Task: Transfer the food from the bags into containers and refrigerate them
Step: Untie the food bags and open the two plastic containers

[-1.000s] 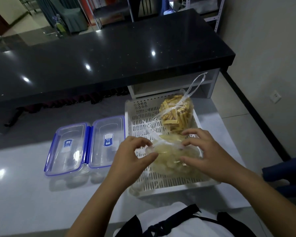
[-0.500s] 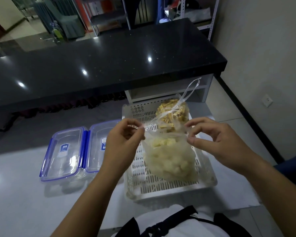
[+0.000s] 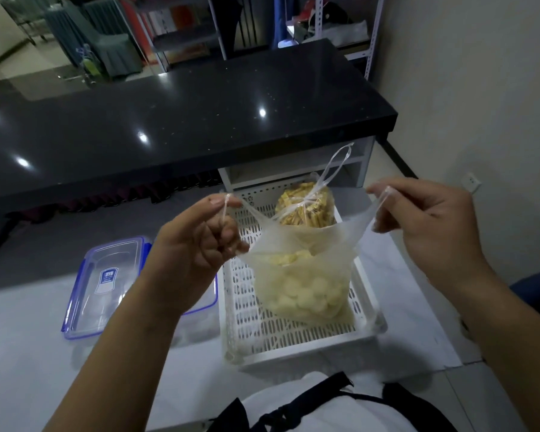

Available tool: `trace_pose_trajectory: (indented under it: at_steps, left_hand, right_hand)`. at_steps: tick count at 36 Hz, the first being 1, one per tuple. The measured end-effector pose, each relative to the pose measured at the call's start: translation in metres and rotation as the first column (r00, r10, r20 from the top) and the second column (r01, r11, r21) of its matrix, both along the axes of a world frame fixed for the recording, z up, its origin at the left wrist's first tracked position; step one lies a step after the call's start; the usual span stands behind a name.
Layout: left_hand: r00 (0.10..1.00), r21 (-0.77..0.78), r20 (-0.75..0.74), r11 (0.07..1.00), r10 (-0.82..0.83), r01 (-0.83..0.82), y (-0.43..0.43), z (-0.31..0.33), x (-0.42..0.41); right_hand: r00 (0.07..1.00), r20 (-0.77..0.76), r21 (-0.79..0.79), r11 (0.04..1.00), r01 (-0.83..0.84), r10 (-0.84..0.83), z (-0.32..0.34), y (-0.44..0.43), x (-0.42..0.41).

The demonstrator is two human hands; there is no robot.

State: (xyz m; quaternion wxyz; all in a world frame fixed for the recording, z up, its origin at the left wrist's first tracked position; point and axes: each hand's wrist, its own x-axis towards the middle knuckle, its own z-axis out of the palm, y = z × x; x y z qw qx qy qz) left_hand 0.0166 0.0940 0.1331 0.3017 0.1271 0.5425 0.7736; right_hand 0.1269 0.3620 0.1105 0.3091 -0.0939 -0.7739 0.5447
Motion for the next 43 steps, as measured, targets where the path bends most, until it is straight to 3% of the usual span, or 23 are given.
trace_pose_trajectory:
  at_steps: [3, 7, 13, 15, 17, 21, 25, 29, 32, 34, 36, 38, 43]
  left_hand:
    - [0.999, 0.028, 0.025, 0.999, -0.021, 0.02, -0.004, 0.004, 0.009]
    - [0.999, 0.048, 0.036, 0.999, -0.005, 0.004, -0.006, 0.006, 0.021]
    - [0.992, 0.093, -0.094, 0.992, -0.08, 0.089, -0.021, 0.009, 0.041]
    - [0.987, 0.138, -0.117, 0.982, -0.111, 0.127, -0.029, 0.006, 0.05]
    - [0.984, 0.151, -0.128, 0.978, -0.124, 0.143, -0.035, -0.002, 0.058]
    - [0.997, 0.058, -0.065, 0.997, -0.046, 0.05, -0.038, -0.024, 0.069]
    - [0.995, 0.075, -0.05, 0.993, -0.091, 0.094, -0.043, -0.033, 0.069]
    - [0.987, 0.09, -0.063, 0.985, -0.145, 0.15, -0.044, -0.028, 0.062]
    - [0.987, 0.001, -0.114, 0.994, -0.112, 0.113, -0.043, -0.026, 0.055]
    - [0.981, -0.072, -0.174, 0.994, -0.088, 0.077, -0.045, -0.027, 0.049]
    - [0.976, -0.121, -0.215, 0.993, -0.038, 0.012, -0.05, -0.028, 0.042]
    - [0.97, -0.149, -0.241, 0.987, 0.019, -0.056, -0.056, -0.03, 0.034]
    - [0.955, -0.243, -0.293, 0.963, 0.043, -0.118, -0.064, -0.031, 0.002]
  right_hand:
    - [0.984, 0.091, -0.435, 0.894, -0.102, 0.156, 0.008, -0.003, 0.0]
    - [0.925, 0.037, -0.756, 0.616, -0.221, 0.378, 0.013, 0.002, 0.0]
    - [0.704, -0.199, -0.828, 0.267, -0.493, 0.682, 0.032, 0.027, 0.016]
    - [0.584, -0.333, -0.845, 0.04, -0.534, 0.741, 0.032, 0.031, 0.025]
    - [0.647, -0.336, -0.879, 0.018, -0.476, 0.684, 0.025, 0.026, 0.04]
    - [0.625, -0.366, -0.919, -0.163, -0.358, 0.689, -0.003, 0.013, 0.057]
    - [0.68, -0.293, -0.952, -0.137, -0.274, 0.672, -0.013, 0.011, 0.06]
    - [0.637, -0.325, -0.93, -0.113, -0.35, 0.699, -0.007, 0.022, 0.053]
    - [0.622, -0.263, -0.945, -0.067, -0.32, 0.738, -0.005, 0.029, 0.052]
    - [0.625, -0.161, -0.944, 0.066, -0.323, 0.764, -0.01, 0.037, 0.047]
    - [0.593, 0.023, -0.871, 0.308, -0.384, 0.805, -0.014, 0.059, 0.035]
    - [0.61, 0.161, -0.771, 0.485, -0.414, 0.776, -0.01, 0.075, 0.029]
    - [0.611, 0.423, -0.54, 0.727, -0.423, 0.67, -0.001, 0.079, 0.01]
